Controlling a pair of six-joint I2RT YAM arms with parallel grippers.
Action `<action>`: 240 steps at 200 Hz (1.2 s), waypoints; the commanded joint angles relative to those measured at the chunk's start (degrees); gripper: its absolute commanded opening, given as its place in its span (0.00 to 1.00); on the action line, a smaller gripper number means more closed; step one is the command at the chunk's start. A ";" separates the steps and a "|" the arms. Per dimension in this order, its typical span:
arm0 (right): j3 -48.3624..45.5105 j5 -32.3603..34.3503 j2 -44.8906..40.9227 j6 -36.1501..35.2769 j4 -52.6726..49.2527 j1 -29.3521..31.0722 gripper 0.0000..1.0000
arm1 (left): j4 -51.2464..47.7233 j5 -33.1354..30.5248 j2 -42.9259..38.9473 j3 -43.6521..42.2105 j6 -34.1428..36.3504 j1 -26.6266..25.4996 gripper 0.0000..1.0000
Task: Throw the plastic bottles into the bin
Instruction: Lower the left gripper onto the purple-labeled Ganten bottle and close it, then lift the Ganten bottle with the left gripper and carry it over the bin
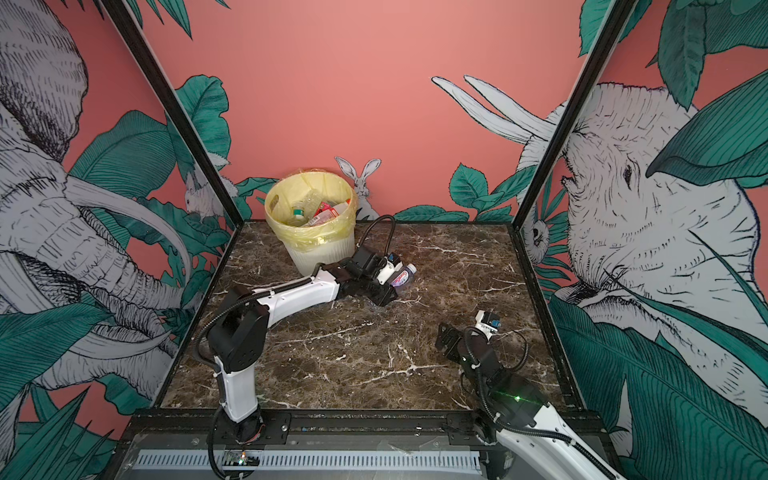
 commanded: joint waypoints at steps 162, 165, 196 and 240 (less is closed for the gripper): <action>1.76 -4.95 6.08 2.05 4.24 -0.11 0.99 | -2.72 -3.42 -28.04 -16.65 -17.28 -0.23 0.51; 1.71 -5.13 6.17 2.05 4.44 -0.15 0.99 | -2.89 -3.75 -28.50 -16.92 -17.58 -0.21 0.51; 1.84 -5.94 7.74 2.58 4.97 -0.16 0.99 | -5.77 -9.70 -34.22 -19.78 -20.97 -0.02 0.51; 1.55 -7.07 9.93 3.42 7.24 -0.12 0.99 | -12.11 -14.19 -42.43 -22.92 -24.71 2.00 0.52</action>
